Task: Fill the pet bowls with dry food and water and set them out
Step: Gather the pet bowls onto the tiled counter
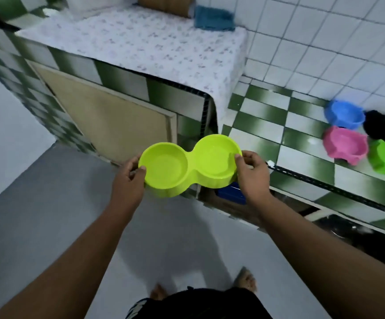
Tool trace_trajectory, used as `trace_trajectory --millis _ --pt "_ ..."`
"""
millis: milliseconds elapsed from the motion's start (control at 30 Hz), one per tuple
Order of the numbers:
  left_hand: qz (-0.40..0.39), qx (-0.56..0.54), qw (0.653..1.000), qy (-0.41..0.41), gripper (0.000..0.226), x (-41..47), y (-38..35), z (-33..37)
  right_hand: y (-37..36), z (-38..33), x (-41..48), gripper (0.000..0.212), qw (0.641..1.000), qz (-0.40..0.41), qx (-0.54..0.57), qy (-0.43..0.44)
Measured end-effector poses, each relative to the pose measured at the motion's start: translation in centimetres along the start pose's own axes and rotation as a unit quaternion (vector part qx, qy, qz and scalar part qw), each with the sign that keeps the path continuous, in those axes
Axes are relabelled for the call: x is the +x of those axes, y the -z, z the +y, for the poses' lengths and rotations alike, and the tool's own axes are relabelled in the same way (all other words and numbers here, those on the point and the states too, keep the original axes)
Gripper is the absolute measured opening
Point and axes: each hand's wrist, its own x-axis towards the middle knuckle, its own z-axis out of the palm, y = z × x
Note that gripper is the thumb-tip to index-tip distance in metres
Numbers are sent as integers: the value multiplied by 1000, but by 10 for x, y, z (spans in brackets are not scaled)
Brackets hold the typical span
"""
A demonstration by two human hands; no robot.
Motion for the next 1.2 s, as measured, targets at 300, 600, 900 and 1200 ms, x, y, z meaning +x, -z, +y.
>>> trace_trajectory --millis 300,600,900,1200 --pt "-64 -9 998 2 34 -34 -213 38 177 40 110 28 992 83 -82 39" --pt "-130 -19 989 65 46 -52 -351 65 260 40 249 32 979 1 -192 61" --pt "-200 0 974 109 47 -2 -437 76 266 34 378 34 943 -53 -327 4" --pt "-281 -15 947 157 37 41 -511 85 235 31 484 61 938 -84 -335 -34"
